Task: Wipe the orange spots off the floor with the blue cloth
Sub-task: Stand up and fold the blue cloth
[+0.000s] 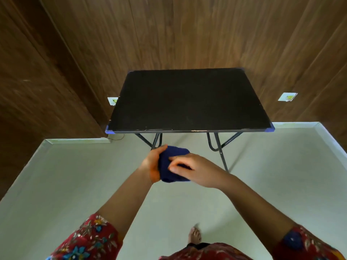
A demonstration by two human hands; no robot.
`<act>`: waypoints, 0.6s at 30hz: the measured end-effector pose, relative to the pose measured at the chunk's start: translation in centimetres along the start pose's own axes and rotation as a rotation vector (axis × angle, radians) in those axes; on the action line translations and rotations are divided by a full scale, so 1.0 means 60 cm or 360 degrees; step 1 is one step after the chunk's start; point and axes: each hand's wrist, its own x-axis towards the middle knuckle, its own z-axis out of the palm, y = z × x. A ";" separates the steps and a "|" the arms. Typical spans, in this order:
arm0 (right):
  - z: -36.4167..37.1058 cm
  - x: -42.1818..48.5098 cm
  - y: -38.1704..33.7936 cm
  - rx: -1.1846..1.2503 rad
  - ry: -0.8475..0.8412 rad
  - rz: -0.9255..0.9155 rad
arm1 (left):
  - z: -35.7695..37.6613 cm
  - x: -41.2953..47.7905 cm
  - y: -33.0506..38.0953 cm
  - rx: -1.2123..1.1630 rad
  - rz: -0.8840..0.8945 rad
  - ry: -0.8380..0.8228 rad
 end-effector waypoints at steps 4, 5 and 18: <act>-0.050 0.056 0.072 0.0848 0.0618 0.0417 | 0.014 0.052 0.026 -0.0057 0.0103 0.0231; -0.058 0.074 0.091 0.0972 0.0632 0.0593 | 0.017 0.062 0.034 -0.0091 0.0103 0.0224; -0.094 0.255 0.210 0.1586 0.0301 0.0846 | 0.031 0.226 0.156 0.0369 0.0249 0.0273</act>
